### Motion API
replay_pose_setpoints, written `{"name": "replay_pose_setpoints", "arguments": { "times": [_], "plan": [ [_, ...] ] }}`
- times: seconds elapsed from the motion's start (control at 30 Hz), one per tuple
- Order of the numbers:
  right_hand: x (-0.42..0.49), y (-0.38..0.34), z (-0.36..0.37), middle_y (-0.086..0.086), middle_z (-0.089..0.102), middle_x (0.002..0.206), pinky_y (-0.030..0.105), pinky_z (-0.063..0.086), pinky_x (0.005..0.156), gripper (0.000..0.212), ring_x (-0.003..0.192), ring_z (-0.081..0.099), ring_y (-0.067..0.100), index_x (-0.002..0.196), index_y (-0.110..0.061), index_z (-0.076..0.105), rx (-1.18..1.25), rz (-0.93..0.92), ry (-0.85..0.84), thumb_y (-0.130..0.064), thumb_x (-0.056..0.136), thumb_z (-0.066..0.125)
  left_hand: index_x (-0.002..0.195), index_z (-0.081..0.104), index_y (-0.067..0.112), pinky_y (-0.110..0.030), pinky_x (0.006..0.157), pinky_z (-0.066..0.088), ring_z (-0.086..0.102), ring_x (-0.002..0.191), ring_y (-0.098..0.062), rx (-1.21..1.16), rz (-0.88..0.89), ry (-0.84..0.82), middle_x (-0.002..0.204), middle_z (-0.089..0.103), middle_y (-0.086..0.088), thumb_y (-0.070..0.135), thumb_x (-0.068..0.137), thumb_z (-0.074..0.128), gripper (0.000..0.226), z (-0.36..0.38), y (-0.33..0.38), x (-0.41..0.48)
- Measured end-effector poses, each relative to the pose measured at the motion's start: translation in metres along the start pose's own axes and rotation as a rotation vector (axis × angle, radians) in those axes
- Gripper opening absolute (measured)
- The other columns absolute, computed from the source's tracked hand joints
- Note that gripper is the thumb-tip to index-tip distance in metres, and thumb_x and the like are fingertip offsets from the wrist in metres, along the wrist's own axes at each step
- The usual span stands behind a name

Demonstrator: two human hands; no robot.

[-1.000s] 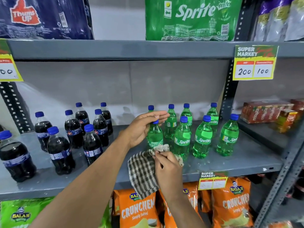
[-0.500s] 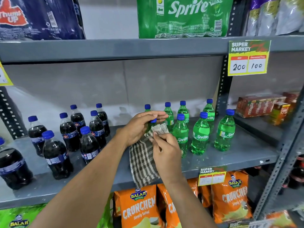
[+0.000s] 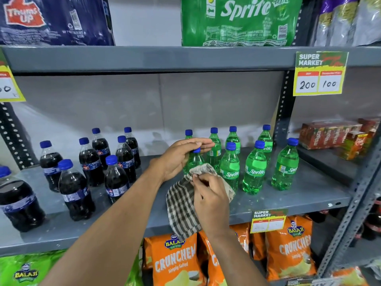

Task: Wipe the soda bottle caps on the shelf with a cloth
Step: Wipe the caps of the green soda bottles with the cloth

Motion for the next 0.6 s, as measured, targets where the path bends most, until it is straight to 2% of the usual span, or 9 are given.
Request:
{"name": "replay_pose_setpoints", "arguments": {
  "times": [0.1, 0.27, 0.47, 0.6],
  "plan": [
    [0.016, -0.006, 0.0, 0.008, 0.068, 0.102, 0.03, 0.052, 0.083, 0.019, 0.097, 0.059, 0.026, 0.106, -0.005, 0.077, -0.01, -0.022, 0.012, 0.001, 0.089, 0.071, 0.13, 0.059, -0.008, -0.023, 0.098, 0.053, 0.068, 0.119, -0.019, 0.011, 0.006, -0.005, 0.13, 0.068, -0.015, -0.001, 0.103, 0.038, 0.035, 0.001, 0.001, 0.0],
    [0.013, -0.002, 0.003, 0.008, 0.068, 0.105, 0.035, 0.052, 0.084, 0.029, 0.096, 0.059, 0.027, 0.11, -0.007, 0.076, -0.044, -0.027, -0.024, 0.007, 0.085, 0.071, 0.122, 0.066, -0.002, -0.031, 0.109, 0.047, 0.064, 0.124, -0.023, -0.001, 0.006, -0.013, 0.128, 0.07, -0.016, 0.001, 0.103, 0.038, 0.034, -0.001, -0.002, 0.001],
    [-0.019, 0.012, -0.001, 0.003, 0.068, 0.1, 0.031, 0.058, 0.073, 0.033, 0.091, 0.063, 0.023, 0.106, -0.009, 0.078, -0.073, 0.007, -0.155, 0.008, 0.077, 0.079, 0.124, 0.065, -0.001, -0.035, 0.112, 0.045, 0.061, 0.129, -0.025, 0.006, -0.014, -0.005, 0.131, 0.068, -0.015, 0.003, 0.105, 0.038, 0.033, -0.003, -0.003, 0.003],
    [-0.016, 0.01, -0.002, 0.002, 0.069, 0.096, 0.026, 0.056, 0.072, 0.031, 0.088, 0.063, 0.021, 0.102, -0.009, 0.079, -0.056, 0.027, -0.137, 0.009, 0.076, 0.079, 0.123, 0.065, -0.002, -0.037, 0.114, 0.043, 0.061, 0.128, -0.026, 0.001, 0.002, -0.015, 0.132, 0.067, -0.019, 0.002, 0.104, 0.039, 0.033, -0.004, -0.004, 0.002]
  ]
}}
Point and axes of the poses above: each hand's wrist, its own x-axis towards the middle knuckle, its own z-axis out of the palm, y = z × x, the point moved 2 cm from there along x, towards the middle knuckle
